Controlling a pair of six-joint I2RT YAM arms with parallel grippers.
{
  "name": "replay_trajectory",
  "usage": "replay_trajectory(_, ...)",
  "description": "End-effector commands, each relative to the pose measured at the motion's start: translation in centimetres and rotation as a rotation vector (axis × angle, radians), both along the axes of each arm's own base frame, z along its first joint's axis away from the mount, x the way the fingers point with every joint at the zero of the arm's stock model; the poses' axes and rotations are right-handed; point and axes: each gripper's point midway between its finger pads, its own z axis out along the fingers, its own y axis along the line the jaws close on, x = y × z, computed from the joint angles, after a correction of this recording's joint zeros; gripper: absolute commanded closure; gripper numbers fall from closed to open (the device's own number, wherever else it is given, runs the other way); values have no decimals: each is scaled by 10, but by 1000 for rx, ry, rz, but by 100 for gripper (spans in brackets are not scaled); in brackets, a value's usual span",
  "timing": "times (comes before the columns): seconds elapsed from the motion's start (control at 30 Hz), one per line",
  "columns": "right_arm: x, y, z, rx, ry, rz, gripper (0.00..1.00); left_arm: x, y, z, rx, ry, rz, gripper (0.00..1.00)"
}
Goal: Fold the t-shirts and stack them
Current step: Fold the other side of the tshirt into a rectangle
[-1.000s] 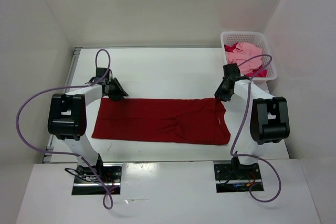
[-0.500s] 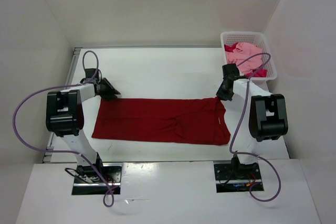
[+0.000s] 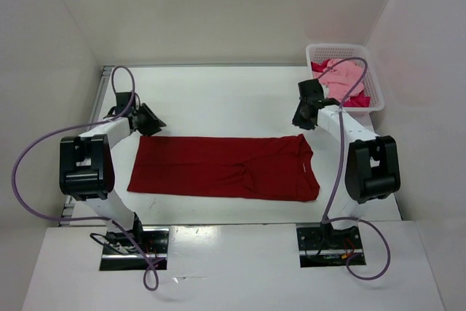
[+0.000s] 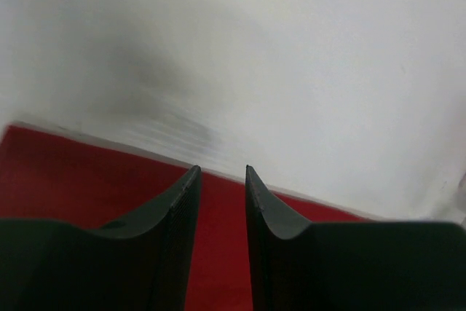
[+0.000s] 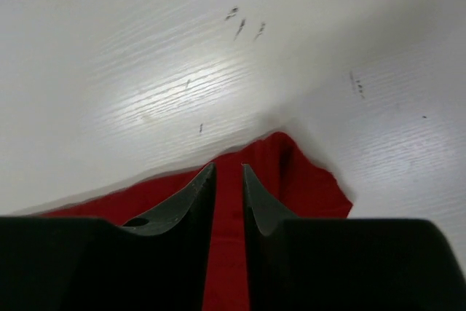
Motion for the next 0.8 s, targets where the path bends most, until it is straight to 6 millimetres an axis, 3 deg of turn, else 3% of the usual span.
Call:
replay_trajectory(0.0, -3, 7, -8, -65, 46, 48, 74, 7, -10, 25, 66, -65, -46, 62)
replay_trajectory(0.17, -9, -1, -25, -110, 105, 39, 74, 0, -37, 22, 86, -57, -115, 62)
replay_trajectory(0.3, -12, -11, -35, -169, 149, 24, 74, -6, -37, 7, 84, -24, -117, 62)
replay_trajectory(0.63, -11, -21, -31, -225, 143, 4, 74, -11, -41, -23, 51, 48, -117, 62)
replay_trajectory(0.77, -10, -15, -39, -196, 157, 22, 82, -12, -41, -28, 45, 63, -110, 62)
